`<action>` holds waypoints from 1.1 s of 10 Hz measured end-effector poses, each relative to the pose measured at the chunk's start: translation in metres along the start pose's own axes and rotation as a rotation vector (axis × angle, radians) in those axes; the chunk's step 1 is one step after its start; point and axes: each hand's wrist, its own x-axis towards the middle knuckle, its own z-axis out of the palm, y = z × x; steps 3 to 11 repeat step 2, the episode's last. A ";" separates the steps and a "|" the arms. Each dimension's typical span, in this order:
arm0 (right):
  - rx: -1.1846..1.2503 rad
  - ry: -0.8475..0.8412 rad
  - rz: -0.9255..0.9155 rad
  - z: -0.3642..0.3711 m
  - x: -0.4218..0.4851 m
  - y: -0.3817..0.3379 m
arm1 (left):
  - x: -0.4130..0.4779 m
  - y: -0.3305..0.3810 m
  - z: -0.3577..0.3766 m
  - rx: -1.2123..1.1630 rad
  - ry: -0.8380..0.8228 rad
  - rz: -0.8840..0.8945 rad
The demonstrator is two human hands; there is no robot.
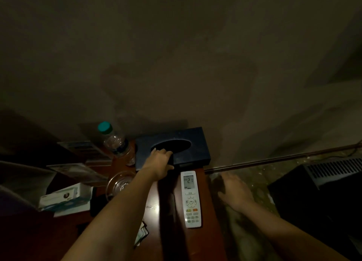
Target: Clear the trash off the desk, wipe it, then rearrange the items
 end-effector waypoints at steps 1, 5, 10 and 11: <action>0.007 0.001 0.020 0.002 0.001 -0.005 | 0.003 -0.002 0.004 -0.029 0.024 0.009; 0.012 0.004 0.023 0.004 0.002 -0.008 | 0.006 -0.004 0.012 -0.013 0.079 0.039; 0.012 0.004 0.023 0.004 0.002 -0.008 | 0.006 -0.004 0.012 -0.013 0.079 0.039; 0.012 0.004 0.023 0.004 0.002 -0.008 | 0.006 -0.004 0.012 -0.013 0.079 0.039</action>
